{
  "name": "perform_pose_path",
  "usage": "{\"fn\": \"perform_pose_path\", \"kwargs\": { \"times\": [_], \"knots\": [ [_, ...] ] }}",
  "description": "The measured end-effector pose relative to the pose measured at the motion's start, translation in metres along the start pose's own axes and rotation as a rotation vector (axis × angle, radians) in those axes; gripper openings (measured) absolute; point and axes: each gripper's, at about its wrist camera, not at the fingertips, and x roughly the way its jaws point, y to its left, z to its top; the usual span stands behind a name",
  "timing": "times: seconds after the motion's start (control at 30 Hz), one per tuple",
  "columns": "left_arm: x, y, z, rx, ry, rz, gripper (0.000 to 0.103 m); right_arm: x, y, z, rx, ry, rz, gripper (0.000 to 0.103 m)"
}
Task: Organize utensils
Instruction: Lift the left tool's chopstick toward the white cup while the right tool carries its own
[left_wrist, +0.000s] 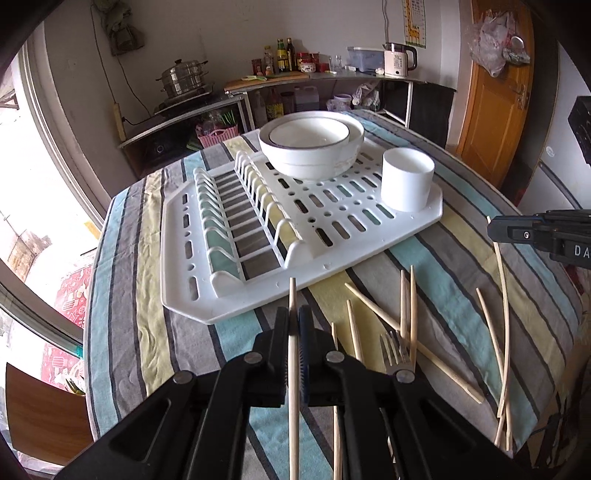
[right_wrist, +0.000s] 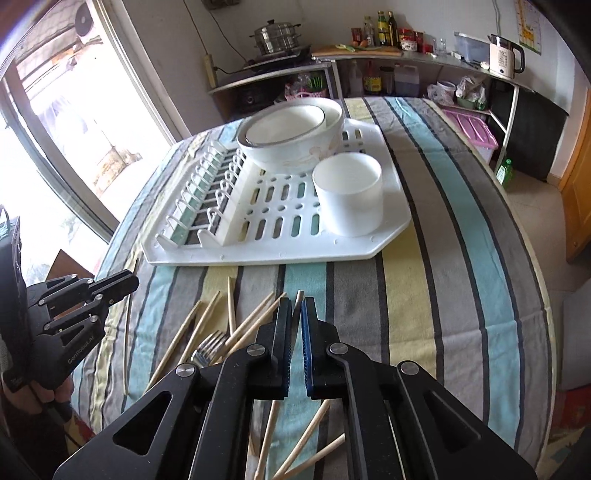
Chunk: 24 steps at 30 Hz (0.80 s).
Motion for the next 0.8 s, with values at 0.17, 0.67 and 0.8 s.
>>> {"fn": "perform_pose_path", "kwargs": {
  "times": [0.17,0.67,0.8],
  "knots": [
    [-0.029,0.015,0.010,-0.058,-0.101,0.021,0.005,-0.024,0.012,0.010,-0.043,-0.121,-0.014,0.004],
    [-0.078,0.023,-0.020,-0.167,-0.259,0.005,0.005,-0.062,0.019,-0.012,-0.124,-0.300,0.014,0.004],
    [-0.088,0.025,-0.020,-0.183,-0.278,0.010,0.005,-0.072,0.020,-0.014,-0.138,-0.332,0.023,0.004]
  ]
}}
